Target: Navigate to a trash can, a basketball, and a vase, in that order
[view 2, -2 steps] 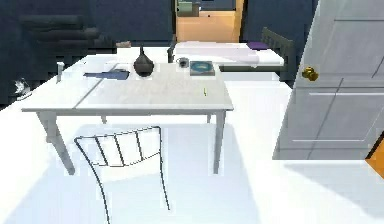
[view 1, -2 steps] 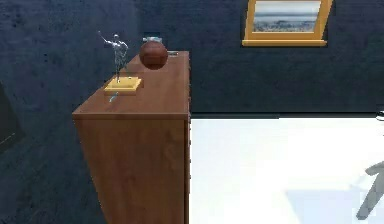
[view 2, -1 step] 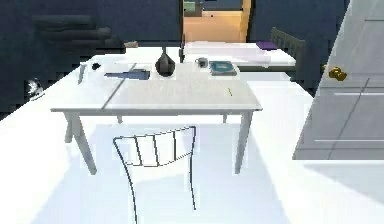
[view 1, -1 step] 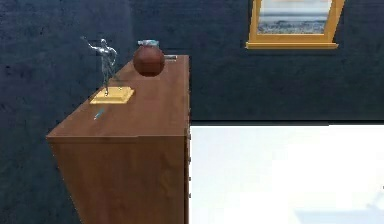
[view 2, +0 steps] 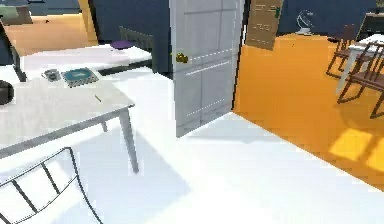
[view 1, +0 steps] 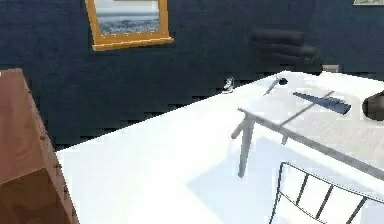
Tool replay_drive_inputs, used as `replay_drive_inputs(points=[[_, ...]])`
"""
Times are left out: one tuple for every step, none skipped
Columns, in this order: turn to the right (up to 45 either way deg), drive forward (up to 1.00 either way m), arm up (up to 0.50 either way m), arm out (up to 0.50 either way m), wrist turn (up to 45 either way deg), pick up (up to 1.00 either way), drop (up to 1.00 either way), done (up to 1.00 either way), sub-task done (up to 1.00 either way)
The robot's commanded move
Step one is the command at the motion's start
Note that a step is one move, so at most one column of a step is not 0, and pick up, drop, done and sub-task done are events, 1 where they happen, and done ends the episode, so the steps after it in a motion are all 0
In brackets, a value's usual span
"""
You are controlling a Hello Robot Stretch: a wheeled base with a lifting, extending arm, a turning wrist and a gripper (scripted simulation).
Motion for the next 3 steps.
replay_drive_inputs(points=[[0.0,1.00,0.00,0.00,0.0,0.00,0.00,0.00,0.00],[0.0,0.30,0.00,0.00,0.0,0.00,0.00,0.00,0.00],[6.0,0.00,0.00,0.00,0.0,0.00,0.00,0.00,0.00]])
